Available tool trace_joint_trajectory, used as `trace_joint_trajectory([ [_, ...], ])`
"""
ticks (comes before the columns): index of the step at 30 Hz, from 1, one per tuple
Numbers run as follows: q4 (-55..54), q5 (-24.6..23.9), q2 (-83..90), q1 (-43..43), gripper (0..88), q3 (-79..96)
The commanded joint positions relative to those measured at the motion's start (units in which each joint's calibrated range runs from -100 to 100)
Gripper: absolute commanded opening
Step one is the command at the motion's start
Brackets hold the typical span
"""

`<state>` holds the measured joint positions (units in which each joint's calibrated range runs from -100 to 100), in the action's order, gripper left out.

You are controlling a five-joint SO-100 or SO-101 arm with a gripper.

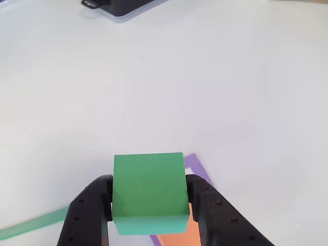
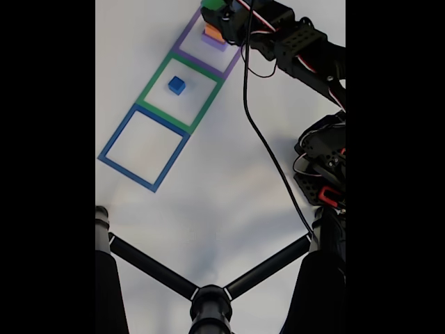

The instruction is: Tower of hanoi

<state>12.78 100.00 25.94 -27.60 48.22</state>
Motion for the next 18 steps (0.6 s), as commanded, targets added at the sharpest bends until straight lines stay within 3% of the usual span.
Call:
trace_joint_trajectory([
  [1, 30.40, 0.00, 7.87, 3.62, 5.3, -21.91],
  [6, 51.28, 0.00, 8.43, 7.89, 5.0, -38.54],
  [18, 69.33, 0.00, 9.39, 17.73, 5.3, -51.90],
])
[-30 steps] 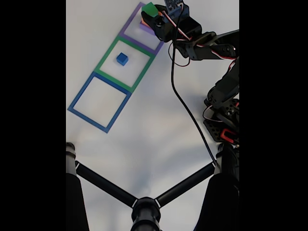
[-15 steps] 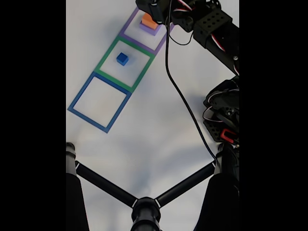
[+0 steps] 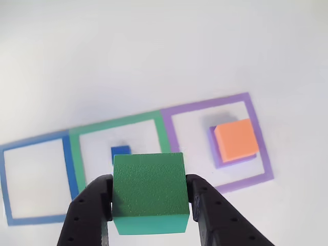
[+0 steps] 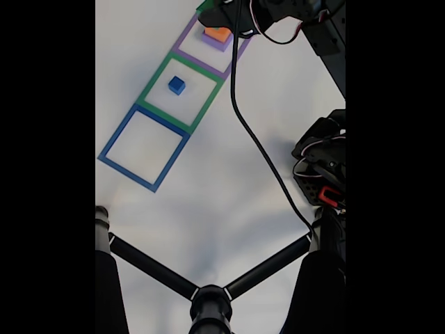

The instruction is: Tower of hanoi

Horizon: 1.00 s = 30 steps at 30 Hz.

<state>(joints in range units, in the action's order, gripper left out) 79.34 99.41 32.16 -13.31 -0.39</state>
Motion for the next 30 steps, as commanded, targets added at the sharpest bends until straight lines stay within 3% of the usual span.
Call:
trace_joint_trajectory([
  [1, 3.34, 0.59, 3.58, 4.35, 5.3, -3.29],
  [14, 6.98, 0.59, 8.79, 14.50, 5.8, -4.20],
  [30, 8.03, 0.59, 11.99, 19.60, 5.9, 0.98],
])
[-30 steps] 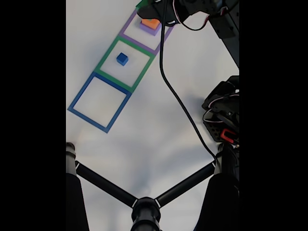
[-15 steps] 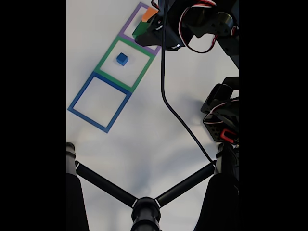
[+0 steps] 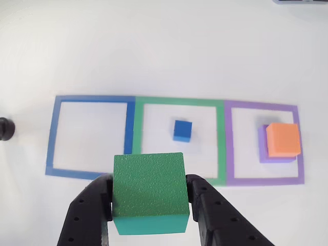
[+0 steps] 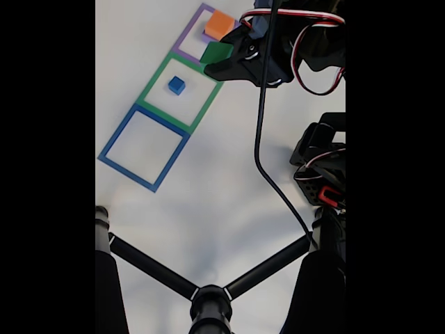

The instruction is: Tower of hanoi

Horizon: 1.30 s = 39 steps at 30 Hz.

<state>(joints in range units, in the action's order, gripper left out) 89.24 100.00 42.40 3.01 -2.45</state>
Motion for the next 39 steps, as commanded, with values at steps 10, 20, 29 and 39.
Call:
trace_joint_trajectory([
  [10, -33.02, 0.00, 2.15, 10.22, 5.9, 35.66],
  [20, -85.31, 0.00, -11.55, 14.56, 5.9, 63.20],
  [29, -121.09, 0.00, -35.27, 15.25, 5.7, 69.83],
  [39, -137.92, 0.00, -51.54, 16.39, 5.7, 68.29],
])
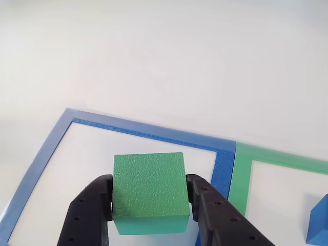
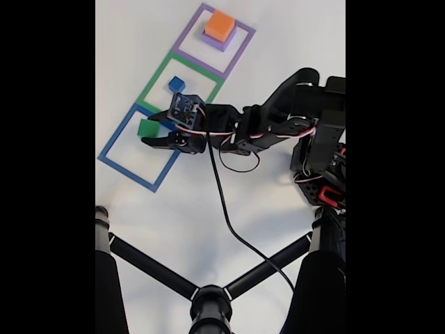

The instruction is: Tower of hanoi

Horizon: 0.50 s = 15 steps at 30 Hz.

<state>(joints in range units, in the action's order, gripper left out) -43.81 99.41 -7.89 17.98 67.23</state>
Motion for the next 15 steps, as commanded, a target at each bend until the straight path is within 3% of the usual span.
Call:
trace_joint_trajectory([
  [1, -5.61, 0.59, -1.80, 1.88, 5.8, -1.21],
  [15, -11.76, 0.59, -8.37, 4.10, 8.0, -2.30],
])
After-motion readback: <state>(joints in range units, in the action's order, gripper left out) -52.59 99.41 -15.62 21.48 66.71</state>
